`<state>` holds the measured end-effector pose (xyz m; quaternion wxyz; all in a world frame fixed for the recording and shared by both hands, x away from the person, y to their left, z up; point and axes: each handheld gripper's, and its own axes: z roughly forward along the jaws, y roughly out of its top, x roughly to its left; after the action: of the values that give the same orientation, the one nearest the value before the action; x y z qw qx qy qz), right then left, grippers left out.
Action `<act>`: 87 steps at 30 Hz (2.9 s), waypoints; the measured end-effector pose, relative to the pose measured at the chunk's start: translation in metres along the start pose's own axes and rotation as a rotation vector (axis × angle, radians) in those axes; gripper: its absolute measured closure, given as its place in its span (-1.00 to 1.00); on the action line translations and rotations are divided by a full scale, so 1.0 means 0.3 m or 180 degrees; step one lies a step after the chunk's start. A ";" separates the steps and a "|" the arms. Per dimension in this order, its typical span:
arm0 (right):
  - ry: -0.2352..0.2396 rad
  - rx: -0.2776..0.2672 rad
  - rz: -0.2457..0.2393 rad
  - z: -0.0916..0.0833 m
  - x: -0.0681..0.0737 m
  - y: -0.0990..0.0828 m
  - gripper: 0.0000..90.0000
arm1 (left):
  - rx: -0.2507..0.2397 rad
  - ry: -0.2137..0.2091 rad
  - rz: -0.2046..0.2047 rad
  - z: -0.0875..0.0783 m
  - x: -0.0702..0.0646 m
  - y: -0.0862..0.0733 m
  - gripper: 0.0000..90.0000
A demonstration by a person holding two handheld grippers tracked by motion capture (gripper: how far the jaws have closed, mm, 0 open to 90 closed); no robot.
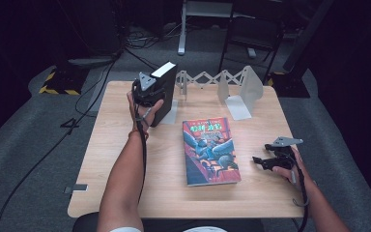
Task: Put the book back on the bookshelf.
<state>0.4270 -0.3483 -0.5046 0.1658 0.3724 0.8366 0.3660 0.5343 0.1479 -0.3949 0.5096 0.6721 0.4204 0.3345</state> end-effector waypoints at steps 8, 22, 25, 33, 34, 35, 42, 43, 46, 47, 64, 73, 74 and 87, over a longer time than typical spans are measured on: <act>-0.0002 0.0002 0.0001 0.000 0.000 0.000 -0.65 | 0.0005 -0.0066 0.0030 -0.051 -0.006 -0.039 0.14; -0.0007 -0.0004 0.0007 -0.001 0.002 -0.001 -0.65 | -0.0024 -0.0122 -0.0108 -0.095 -0.002 -0.071 0.09; 0.0000 0.0003 0.0000 -0.001 0.001 -0.001 -0.65 | -0.0121 -0.0129 -0.0139 -0.116 0.001 -0.040 0.02; -0.0005 -0.0003 0.0006 -0.001 0.002 -0.001 -0.65 | 0.0223 -0.0226 0.0120 -0.121 -0.002 0.087 -0.17; -0.0009 -0.0001 0.0005 -0.001 0.002 -0.001 -0.65 | 0.0309 -0.0211 0.0183 -0.112 -0.004 0.096 -0.18; -0.0009 -0.0001 0.0005 -0.001 0.002 -0.001 -0.65 | 0.0350 -0.0202 0.0218 -0.108 -0.005 0.100 -0.18; 0.0003 0.0003 -0.0002 -0.001 0.001 -0.001 -0.65 | 0.0585 -0.0103 0.0356 -0.068 -0.020 0.115 -0.19; 0.0003 0.0003 -0.0002 -0.001 0.001 -0.001 -0.65 | 0.0660 -0.0089 0.0380 -0.059 -0.020 0.113 -0.19; -0.0002 -0.0003 0.0002 -0.001 0.001 -0.001 -0.65 | 0.0716 -0.0005 0.0369 -0.047 -0.025 0.108 -0.09; -0.0002 -0.0003 0.0003 -0.001 0.001 -0.001 -0.65 | 0.0721 -0.0039 0.0347 -0.048 -0.022 0.110 -0.01; 0.0009 0.0003 -0.0007 -0.001 0.000 -0.001 -0.65 | 0.0723 -0.0056 0.0262 -0.019 -0.053 0.143 0.17; 0.0013 0.0003 -0.0009 -0.001 0.000 -0.001 -0.65 | 0.0610 0.0036 0.0202 0.014 -0.046 0.211 0.17; 0.0012 0.0004 -0.0009 -0.001 0.000 -0.001 -0.65 | 0.0603 0.0069 0.0191 0.018 -0.046 0.215 0.17; 0.0015 0.0004 -0.0013 -0.001 0.000 -0.001 -0.65 | 0.0591 0.0425 -0.0026 0.062 -0.034 0.193 0.17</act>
<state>0.4267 -0.3487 -0.5045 0.1643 0.3700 0.8380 0.3660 0.5593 0.1238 -0.3439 0.4174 0.6910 0.4853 0.3360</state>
